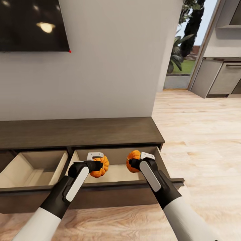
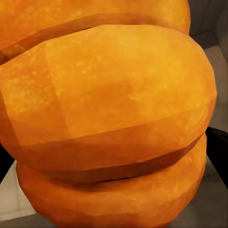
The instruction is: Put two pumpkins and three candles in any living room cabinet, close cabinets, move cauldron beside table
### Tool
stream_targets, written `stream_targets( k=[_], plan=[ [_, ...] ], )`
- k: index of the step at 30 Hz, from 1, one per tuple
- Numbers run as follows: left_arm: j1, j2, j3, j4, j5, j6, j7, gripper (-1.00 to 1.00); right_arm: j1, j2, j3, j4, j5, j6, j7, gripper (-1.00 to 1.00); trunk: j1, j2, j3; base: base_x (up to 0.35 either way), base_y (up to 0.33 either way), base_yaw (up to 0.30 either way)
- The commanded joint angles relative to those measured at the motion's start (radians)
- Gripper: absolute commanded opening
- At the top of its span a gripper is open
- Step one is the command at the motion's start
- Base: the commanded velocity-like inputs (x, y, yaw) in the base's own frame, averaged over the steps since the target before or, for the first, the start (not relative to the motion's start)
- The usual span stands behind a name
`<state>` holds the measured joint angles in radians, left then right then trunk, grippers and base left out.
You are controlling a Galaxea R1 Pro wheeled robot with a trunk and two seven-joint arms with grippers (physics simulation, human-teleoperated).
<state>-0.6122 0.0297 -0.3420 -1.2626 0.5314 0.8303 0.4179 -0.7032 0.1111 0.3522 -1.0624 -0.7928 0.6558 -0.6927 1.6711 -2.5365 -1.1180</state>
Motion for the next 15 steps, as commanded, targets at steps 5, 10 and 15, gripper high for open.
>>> stream_targets(
  k=[5, 10, 15],
  plan=[
    [-0.001, 0.001, -0.003, -0.001, 0.010, 0.001, 0.011, -1.00, -0.002, 0.001, 0.001, 0.022, -0.010, -0.005, -0.010, -1.00, 0.000, 0.000, -0.001, 0.123, 0.024, 0.000],
    [-0.001, 0.001, -0.003, -0.005, 0.009, 0.002, 0.013, -1.00, -0.004, 0.002, 0.001, 0.033, -0.011, -0.002, -0.010, -1.00, 0.000, 0.000, -0.001, 0.120, 0.021, 0.000],
    [-0.001, -0.012, -0.003, -0.005, 0.006, 0.008, 0.015, -1.00, -0.004, 0.002, 0.001, 0.035, -0.016, 0.005, -0.012, -1.00, 0.000, 0.000, -0.001, 0.020, 0.003, 0.000]
  ],
)
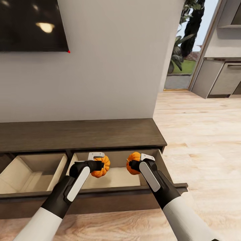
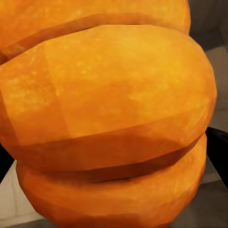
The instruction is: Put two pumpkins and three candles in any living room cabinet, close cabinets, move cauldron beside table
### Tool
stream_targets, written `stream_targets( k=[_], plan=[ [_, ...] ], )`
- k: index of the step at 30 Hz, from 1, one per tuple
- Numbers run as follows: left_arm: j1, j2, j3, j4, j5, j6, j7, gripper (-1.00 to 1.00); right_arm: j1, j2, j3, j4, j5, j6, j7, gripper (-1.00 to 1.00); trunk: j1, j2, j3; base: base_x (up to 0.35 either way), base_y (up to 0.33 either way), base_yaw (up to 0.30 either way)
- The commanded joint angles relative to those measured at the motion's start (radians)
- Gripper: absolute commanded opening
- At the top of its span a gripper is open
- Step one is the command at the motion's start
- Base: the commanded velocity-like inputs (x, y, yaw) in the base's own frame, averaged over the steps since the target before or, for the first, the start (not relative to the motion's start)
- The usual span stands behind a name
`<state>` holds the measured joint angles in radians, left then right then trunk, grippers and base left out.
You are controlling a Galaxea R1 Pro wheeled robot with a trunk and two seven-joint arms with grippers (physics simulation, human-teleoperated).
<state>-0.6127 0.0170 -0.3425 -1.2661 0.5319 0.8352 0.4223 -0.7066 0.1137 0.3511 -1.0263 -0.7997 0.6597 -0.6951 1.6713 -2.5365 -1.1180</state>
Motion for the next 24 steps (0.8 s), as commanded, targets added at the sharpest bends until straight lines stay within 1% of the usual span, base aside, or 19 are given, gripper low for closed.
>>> stream_targets(
  k=[1, 8, 22, 24],
  plan=[
    [-0.001, -0.002, -0.003, -0.001, 0.004, 0.008, 0.011, -1.00, -0.002, 0.000, 0.002, -0.001, -0.009, 0.002, -0.013, -1.00, 0.000, -0.001, -0.005, 0.006, 0.001, 0.000],
    [-0.001, -0.007, -0.003, -0.001, 0.011, 0.025, 0.011, -1.00, -0.006, 0.000, 0.002, 0.000, -0.011, 0.007, -0.029, -1.00, 0.003, -0.002, -0.032, 0.001, 0.000, 0.000],
    [-0.001, -0.008, -0.003, -0.002, 0.011, 0.025, 0.007, -1.00, -0.007, 0.001, 0.003, 0.000, -0.010, 0.008, -0.030, -1.00, 0.010, -0.006, -0.086, 0.000, 0.000, 0.000],
    [-0.001, -0.008, -0.003, -0.002, 0.011, 0.025, 0.006, -1.00, -0.007, 0.001, 0.003, 0.000, -0.010, 0.009, -0.030, -1.00, 0.010, -0.006, -0.086, 0.000, 0.000, 0.000]
  ],
)
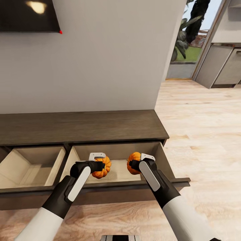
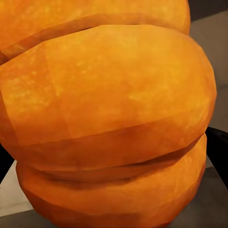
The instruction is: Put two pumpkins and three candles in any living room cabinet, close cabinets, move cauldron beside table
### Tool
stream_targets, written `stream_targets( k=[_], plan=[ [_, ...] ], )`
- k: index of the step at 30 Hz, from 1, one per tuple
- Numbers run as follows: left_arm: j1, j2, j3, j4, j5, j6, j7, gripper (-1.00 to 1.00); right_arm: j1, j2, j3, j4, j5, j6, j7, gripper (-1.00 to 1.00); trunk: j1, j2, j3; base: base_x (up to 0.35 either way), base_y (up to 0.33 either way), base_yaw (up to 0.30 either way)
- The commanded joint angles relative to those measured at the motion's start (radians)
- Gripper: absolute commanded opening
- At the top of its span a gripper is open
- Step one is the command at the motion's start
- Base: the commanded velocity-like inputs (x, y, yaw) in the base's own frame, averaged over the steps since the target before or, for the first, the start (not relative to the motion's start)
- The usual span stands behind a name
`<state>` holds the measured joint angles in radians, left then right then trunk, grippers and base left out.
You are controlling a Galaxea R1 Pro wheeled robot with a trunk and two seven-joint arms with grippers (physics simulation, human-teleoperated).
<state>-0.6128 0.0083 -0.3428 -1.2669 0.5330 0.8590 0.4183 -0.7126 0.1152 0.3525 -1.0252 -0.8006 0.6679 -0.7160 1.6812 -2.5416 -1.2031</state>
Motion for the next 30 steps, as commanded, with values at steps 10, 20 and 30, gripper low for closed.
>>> stream_targets(
  k=[10, 20, 30],
  plan=[
    [0.001, 0.002, -0.002, -0.021, 0.007, 0.002, 0.012, -1.00, -0.001, 0.000, 0.002, -0.001, -0.010, 0.001, -0.010, -1.00, 0.000, 0.000, -0.001, 0.034, 0.000, 0.000],
    [0.001, 0.001, -0.002, -0.024, 0.006, 0.004, 0.014, -1.00, -0.002, 0.000, 0.002, 0.000, -0.011, 0.034, -0.009, -1.00, 0.000, 0.000, -0.001, 0.073, 0.000, 0.000],
    [0.000, 0.001, -0.001, -0.025, 0.014, 0.058, 0.014, -1.00, -0.005, 0.000, 0.002, 0.002, -0.011, 0.051, -0.011, -1.00, 0.002, -0.002, -0.024, 0.002, 0.000, 0.000]
  ],
)
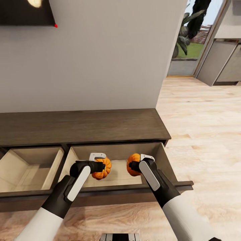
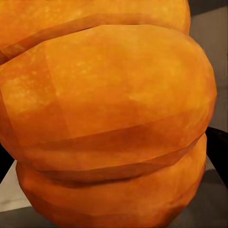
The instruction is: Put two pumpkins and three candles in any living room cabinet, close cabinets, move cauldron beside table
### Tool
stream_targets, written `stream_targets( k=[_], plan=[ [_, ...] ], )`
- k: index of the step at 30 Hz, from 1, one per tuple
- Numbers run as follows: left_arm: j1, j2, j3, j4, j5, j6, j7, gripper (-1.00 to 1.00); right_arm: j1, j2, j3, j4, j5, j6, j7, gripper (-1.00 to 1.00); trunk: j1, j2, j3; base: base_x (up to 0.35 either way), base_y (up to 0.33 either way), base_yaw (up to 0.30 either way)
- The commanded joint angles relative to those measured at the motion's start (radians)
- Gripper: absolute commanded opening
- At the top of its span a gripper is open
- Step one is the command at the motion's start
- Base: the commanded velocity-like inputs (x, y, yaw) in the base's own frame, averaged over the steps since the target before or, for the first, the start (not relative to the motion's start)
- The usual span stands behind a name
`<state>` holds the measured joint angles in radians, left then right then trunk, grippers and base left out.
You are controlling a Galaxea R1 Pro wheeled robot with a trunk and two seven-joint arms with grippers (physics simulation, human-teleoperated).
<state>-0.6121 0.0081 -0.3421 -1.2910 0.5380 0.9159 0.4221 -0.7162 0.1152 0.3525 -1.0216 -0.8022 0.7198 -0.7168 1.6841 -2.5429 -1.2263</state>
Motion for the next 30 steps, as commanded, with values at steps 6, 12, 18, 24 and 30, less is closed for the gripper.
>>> stream_targets(
  k=[6, 12, 18, 24, 30],
  plan=[
    [-0.001, 0.001, -0.002, -0.018, 0.008, 0.038, 0.010, -1.00, -0.013, 0.005, 0.002, 0.031, -0.011, 0.000, -0.010, -1.00, 0.001, -0.001, -0.009, 0.000, 0.000, 0.000],
    [-0.001, 0.001, -0.002, -0.032, 0.008, 0.056, 0.010, -1.00, -0.017, 0.012, 0.002, 0.040, -0.011, 0.000, -0.010, -1.00, 0.001, -0.001, -0.016, 0.000, 0.000, 0.000],
    [-0.001, 0.001, -0.002, -0.041, 0.008, 0.073, 0.011, -1.00, -0.017, 0.013, 0.002, 0.042, -0.011, 0.000, -0.010, -1.00, 0.003, -0.002, -0.028, 0.000, 0.000, 0.000],
    [0.000, 0.001, -0.002, -0.051, 0.007, 0.076, 0.011, -1.00, -0.017, 0.014, 0.002, 0.044, -0.011, 0.001, -0.010, -1.00, 0.003, -0.002, -0.028, 0.000, 0.000, 0.000],
    [0.000, 0.002, -0.002, -0.052, 0.005, 0.077, 0.012, -1.00, -0.021, 0.014, 0.002, 0.055, -0.011, 0.001, -0.010, -1.00, 0.003, -0.002, -0.028, 0.000, 0.000, 0.000]
  ],
)
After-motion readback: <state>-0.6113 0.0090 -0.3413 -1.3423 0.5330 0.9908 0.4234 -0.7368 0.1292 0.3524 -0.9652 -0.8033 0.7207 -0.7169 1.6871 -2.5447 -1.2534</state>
